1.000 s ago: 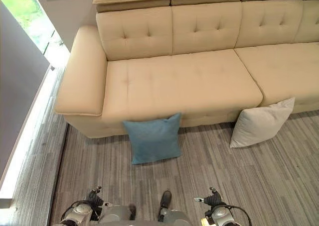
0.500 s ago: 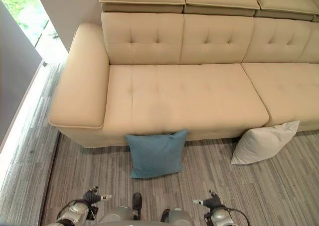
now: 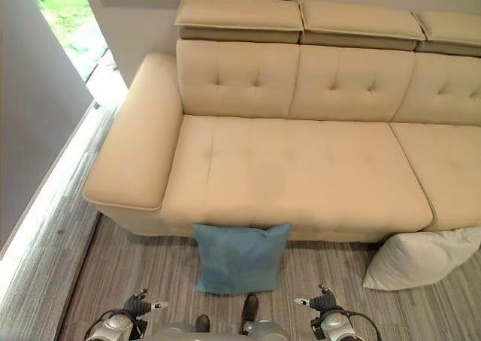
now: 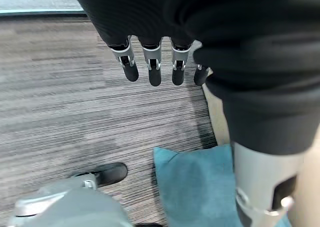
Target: Pick up all the scattered cushions and arrange them neatly on the sofa.
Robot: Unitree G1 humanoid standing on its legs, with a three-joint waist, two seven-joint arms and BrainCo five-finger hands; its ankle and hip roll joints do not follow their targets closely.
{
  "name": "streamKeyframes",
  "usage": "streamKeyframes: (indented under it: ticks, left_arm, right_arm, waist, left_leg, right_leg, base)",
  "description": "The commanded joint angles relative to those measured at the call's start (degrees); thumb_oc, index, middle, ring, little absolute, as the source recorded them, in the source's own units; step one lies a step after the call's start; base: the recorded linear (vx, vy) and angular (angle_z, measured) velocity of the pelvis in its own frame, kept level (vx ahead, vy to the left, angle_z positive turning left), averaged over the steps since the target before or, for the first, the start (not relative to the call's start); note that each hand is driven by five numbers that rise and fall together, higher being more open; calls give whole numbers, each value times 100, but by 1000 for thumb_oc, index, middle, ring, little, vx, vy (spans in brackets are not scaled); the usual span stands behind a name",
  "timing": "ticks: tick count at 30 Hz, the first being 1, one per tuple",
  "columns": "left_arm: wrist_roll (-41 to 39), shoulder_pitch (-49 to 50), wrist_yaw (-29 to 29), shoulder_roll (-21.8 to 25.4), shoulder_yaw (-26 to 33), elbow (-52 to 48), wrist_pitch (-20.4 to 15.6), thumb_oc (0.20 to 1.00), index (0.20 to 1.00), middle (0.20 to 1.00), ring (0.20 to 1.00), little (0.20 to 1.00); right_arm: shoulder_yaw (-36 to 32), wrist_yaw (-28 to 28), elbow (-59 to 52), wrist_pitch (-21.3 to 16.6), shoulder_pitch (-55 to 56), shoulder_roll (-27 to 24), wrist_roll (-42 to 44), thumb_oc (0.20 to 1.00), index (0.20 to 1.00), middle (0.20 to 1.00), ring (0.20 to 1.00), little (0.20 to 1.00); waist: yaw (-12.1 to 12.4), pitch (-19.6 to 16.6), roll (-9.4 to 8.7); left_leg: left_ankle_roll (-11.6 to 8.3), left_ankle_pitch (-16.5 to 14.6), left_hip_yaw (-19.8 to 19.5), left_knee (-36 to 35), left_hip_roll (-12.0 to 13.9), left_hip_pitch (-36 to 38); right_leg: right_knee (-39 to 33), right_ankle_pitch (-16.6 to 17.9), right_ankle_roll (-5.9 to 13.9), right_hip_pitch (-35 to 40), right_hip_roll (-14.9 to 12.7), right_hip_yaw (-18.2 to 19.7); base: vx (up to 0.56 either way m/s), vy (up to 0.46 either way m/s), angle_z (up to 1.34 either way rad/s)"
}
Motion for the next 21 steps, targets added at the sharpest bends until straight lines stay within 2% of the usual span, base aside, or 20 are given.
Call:
streamKeyframes:
  ticks: [1,2,5,6,7,8,11,13,14,15,17,21]
  left_arm:
    - [-659,-412,310,101,89,-92,-216,1000,1000,1000,1000,1000]
    - [-1004,-748,567,114,-1,-302,-349,1000,1000,1000,1000,1000]
    - [-1279,-1122,931,180,-134,-584,-550,1000,1000,1000,1000,1000]
    - [-1393,-1418,1147,194,-186,-604,-612,1000,1000,1000,1000,1000]
    - [-1447,-1537,1230,210,-210,-642,-629,1000,1000,1000,1000,1000]
    - [-1493,-1698,1301,197,-240,-633,-644,1000,1000,1000,1000,1000]
    - [-1698,-2294,1461,193,-432,-734,-736,1000,1000,1000,1000,1000]
    - [-1825,-2827,1621,252,-552,-926,-810,1000,1000,1000,1000,1000]
    - [-1893,-3334,1765,292,-649,-1031,-849,1000,1000,1000,1000,1000]
    - [-1893,-3334,1765,292,-649,-1031,-849,1000,1000,1000,1000,1000]
    - [-1851,-3964,1900,427,-799,-1110,-868,1000,1000,1000,1000,1000]
    - [-1879,-4704,2133,581,-867,-1287,-893,1000,1000,1000,1000,1000]
  right_arm:
    - [-30,-370,-346,-199,-345,-189,449,1000,1000,1000,1000,1000]
    - [10,-575,-465,-198,-651,-225,578,1000,1000,1000,1000,1000]
    - [90,-861,-785,-258,-1052,-263,792,1000,1000,1000,1000,1000]
    - [138,-1086,-921,-329,-1403,-239,942,1000,1000,1000,1000,1000]
    - [172,-1190,-994,-332,-1553,-260,973,1000,1000,1000,1000,1000]
    - [218,-1304,-1030,-365,-1714,-245,1003,1000,1000,1000,1000,1000]
    - [265,-1722,-1242,-464,-2290,-307,1052,1000,1000,1000,1000,1000]
    - [246,-2070,-1317,-556,-2828,-372,1149,1000,1000,1000,1000,1000]
    - [226,-2316,-1372,-625,-3332,-440,1229,1000,1000,1000,1000,1000]
    - [226,-2316,-1372,-625,-3332,-440,1229,1000,1000,1000,1000,1000]
    - [289,-2420,-1339,-702,-3956,-548,1370,1000,1000,1000,1000,1000]
    - [368,-2745,-1513,-744,-4662,-711,1304,1000,1000,1000,1000,1000]
  waist:
    - [-112,560,-178]
    - [-123,843,-171]
    - [-155,938,-149]
    - [-173,973,-115]
    - [-182,973,-112]
    - [-179,995,-72]
    - [-220,1087,-24]
    - [-245,1136,25]
    - [-282,1172,80]
    - [-282,1172,80]
    - [-312,1166,105]
    - [-368,1128,100]
  left_leg:
    - [-161,141,-35,336,-171,-953]
    - [-210,206,-66,656,-200,-1618]
    - [-251,301,-70,960,-252,-2521]
    - [-258,394,-69,1054,-210,-3045]
    - [-264,442,-64,1105,-200,-3310]
    - [-295,304,-70,1113,-133,-3396]
    - [-313,384,-62,1250,-120,-4133]
    - [-317,417,-90,1347,-161,-4703]
    - [-307,437,-94,1445,-186,-5234]
    - [-307,437,-94,1445,-186,-5234]
    - [-274,423,-116,1563,-203,-5832]
    - [-225,401,-143,1657,-247,-6572]
  right_leg:
    - [660,-591,634,-219,-404,176]
    - [932,-534,592,-849,-447,117]
    - [1304,-481,528,-1819,-491,74]
    - [1500,-461,510,-2421,-557,66]
    - [1565,-466,494,-2679,-583,60]
    - [1666,-612,529,-2841,-564,105]
    - [1881,-620,517,-3604,-644,151]
    - [2076,-638,507,-4218,-678,225]
    - [2279,-664,514,-4779,-723,294]
    - [2279,-664,514,-4779,-723,294]
    - [2486,-703,542,-5412,-775,407]
    - [2623,-722,595,-6190,-802,526]
  base:
    - [-522,-62,6]
    - [-554,-55,4]
    - [-296,9,31]
    - [-213,47,16]
    - [-117,48,-1]
    - [-55,22,-30]
    - [-94,35,-11]
    - [-98,57,0]
    - [-39,42,-15]
    - [-9,57,3]
    - [24,47,6]
    - [59,24,-3]
